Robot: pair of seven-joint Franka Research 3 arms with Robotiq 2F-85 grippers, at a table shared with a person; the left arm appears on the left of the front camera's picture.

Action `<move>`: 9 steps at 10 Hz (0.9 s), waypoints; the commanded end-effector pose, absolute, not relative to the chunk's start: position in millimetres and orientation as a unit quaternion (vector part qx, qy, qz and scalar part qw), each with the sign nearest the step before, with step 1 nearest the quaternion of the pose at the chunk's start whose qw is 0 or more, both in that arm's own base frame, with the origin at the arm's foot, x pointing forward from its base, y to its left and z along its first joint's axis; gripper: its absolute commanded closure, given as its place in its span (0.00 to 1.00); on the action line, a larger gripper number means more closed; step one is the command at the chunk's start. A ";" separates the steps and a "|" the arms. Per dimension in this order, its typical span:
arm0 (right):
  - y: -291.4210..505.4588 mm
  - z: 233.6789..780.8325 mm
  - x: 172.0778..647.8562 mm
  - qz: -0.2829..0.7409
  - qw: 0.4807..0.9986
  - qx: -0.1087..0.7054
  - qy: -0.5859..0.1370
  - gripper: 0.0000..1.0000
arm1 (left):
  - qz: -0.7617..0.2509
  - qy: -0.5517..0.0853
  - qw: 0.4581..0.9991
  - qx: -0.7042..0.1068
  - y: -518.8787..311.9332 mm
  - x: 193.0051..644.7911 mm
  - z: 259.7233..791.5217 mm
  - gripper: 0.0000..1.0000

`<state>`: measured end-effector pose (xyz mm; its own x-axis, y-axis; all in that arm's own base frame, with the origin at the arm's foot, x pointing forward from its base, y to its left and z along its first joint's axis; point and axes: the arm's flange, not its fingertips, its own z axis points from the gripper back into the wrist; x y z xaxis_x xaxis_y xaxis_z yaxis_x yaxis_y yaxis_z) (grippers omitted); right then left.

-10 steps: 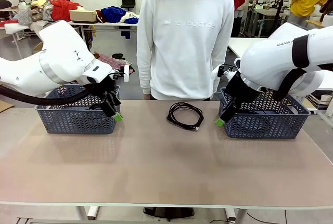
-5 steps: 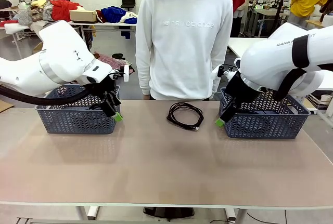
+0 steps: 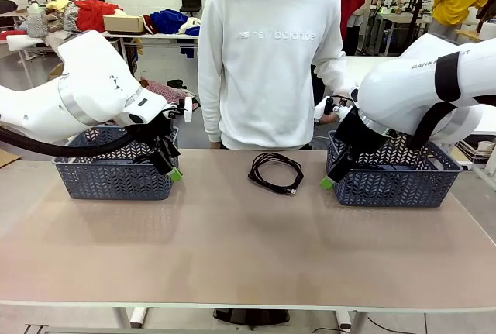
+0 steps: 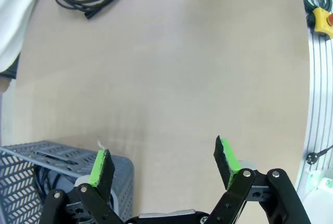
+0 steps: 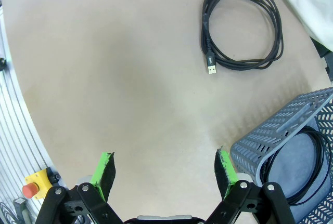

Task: Organize the cables according to human instructions.
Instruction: Pick up a bundle of cables and place it in the basket indicated by the human.

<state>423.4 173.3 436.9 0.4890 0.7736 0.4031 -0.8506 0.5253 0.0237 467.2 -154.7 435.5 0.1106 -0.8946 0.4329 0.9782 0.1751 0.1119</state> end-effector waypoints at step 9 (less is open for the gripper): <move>174.9 439.8 424.1 0.475 0.855 0.110 -0.174 0.00 | -0.639 -0.204 0.734 -0.103 -152.0 467.8 436.8 0.00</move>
<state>423.4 173.3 436.9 0.4890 0.7736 0.4031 -0.8506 0.5253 0.0237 467.2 -154.6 435.5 0.1106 -0.8946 0.4330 0.9782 0.1751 0.1119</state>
